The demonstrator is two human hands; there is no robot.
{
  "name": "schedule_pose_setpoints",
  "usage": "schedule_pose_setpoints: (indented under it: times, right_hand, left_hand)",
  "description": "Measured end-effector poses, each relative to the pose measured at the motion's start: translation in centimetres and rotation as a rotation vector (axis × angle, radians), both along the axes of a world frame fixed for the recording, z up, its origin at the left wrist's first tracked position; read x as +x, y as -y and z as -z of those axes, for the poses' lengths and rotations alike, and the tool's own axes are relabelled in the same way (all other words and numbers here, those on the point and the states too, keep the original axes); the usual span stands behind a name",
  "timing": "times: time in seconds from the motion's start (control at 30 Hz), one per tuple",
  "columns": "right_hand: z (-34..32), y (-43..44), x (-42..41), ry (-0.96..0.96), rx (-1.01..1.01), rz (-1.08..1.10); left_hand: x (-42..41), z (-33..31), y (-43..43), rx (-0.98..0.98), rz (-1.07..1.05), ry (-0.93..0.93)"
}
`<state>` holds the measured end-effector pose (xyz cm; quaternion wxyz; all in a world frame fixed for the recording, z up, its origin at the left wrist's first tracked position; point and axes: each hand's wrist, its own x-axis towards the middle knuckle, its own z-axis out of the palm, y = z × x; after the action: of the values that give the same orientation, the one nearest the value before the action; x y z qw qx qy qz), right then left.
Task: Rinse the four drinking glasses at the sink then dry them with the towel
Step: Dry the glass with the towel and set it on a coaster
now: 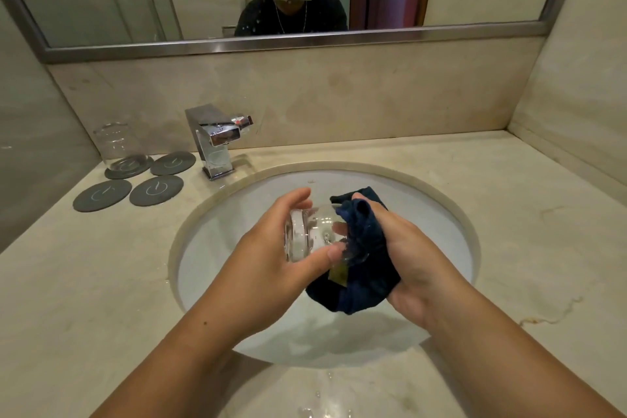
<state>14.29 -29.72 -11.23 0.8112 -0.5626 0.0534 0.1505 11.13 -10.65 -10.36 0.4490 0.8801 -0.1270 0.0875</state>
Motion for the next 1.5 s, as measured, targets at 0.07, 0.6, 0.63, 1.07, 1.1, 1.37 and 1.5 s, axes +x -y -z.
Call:
schedule_pose_setpoints:
  times: [0.07,0.6,0.63,1.07,1.1,1.37,1.5]
  right_hand:
    - [-0.1,-0.1,-0.1,0.022,0.039,-0.024]
    - [-1.0,-0.4,-1.4,0.448,-0.203,0.039]
    - [-1.2,-0.4,-1.6,0.496,-0.24,0.052]
    - [-1.4,0.0,-2.0,0.499,-0.288,-0.038]
    - [-1.5,0.1,-2.0,0.502,-0.29,-0.035]
    - [-1.4,0.0,-2.3,0.626,-0.36,0.048]
    - [-1.5,-0.1,-2.4,0.645,-0.344,0.052]
  left_hand:
    - [0.1,0.1,-0.1,-0.049,-0.029,0.02]
    - [0.8,0.5,-0.4,-0.301,0.016,-0.279]
    - [0.8,0.5,-0.5,-0.277,0.008,-0.248]
    - [0.4,0.8,-1.6,0.002,0.124,0.118]
    - [0.4,0.8,-1.6,0.023,0.13,0.141]
    - [0.7,0.4,-1.1,-0.255,0.102,-0.18]
    - [0.5,0.5,-0.9,-0.271,0.129,-0.117]
